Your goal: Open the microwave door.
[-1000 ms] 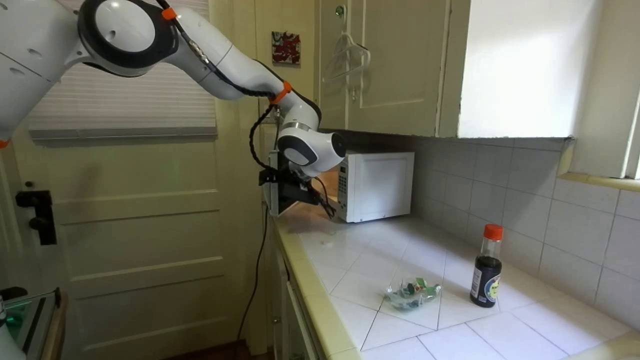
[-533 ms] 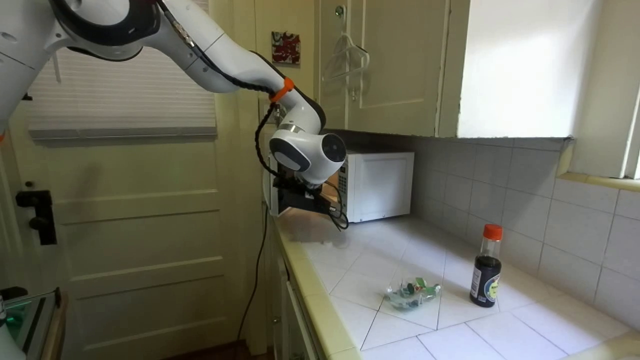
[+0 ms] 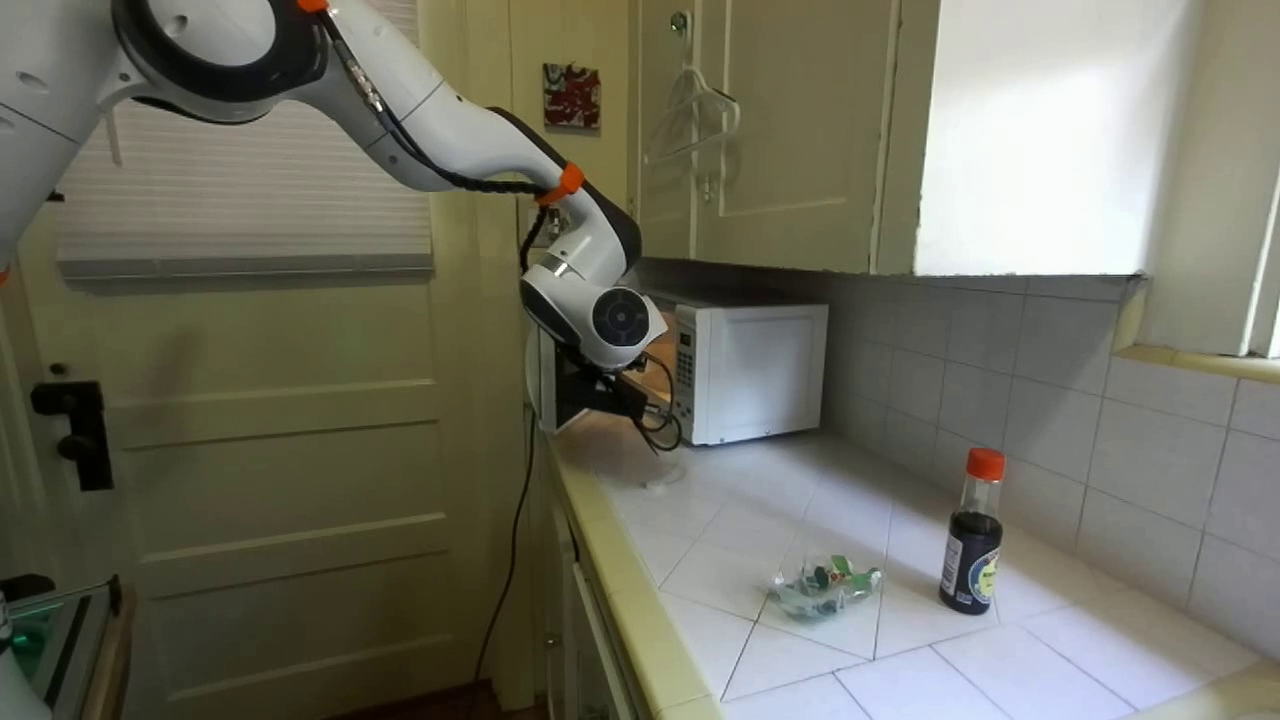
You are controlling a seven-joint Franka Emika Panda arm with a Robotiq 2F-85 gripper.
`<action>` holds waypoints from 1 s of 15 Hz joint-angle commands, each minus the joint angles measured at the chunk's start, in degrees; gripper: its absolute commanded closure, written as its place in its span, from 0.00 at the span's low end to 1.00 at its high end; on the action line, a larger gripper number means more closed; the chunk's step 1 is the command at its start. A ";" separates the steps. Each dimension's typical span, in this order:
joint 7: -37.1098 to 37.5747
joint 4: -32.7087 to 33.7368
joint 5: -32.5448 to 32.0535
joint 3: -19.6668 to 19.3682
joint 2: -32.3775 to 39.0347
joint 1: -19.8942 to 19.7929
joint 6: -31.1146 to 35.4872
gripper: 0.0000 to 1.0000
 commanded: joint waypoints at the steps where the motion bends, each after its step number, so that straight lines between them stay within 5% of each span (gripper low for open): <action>1: 0.16 0.02 0.30 -1.37 -0.06 1.27 -0.50 0.00; 10: 3.74 6.36 -2.02 -1.34 4.36 3.15 -1.04 0.00; 15: 14.37 9.73 -11.38 -0.93 6.95 5.52 -3.11 0.00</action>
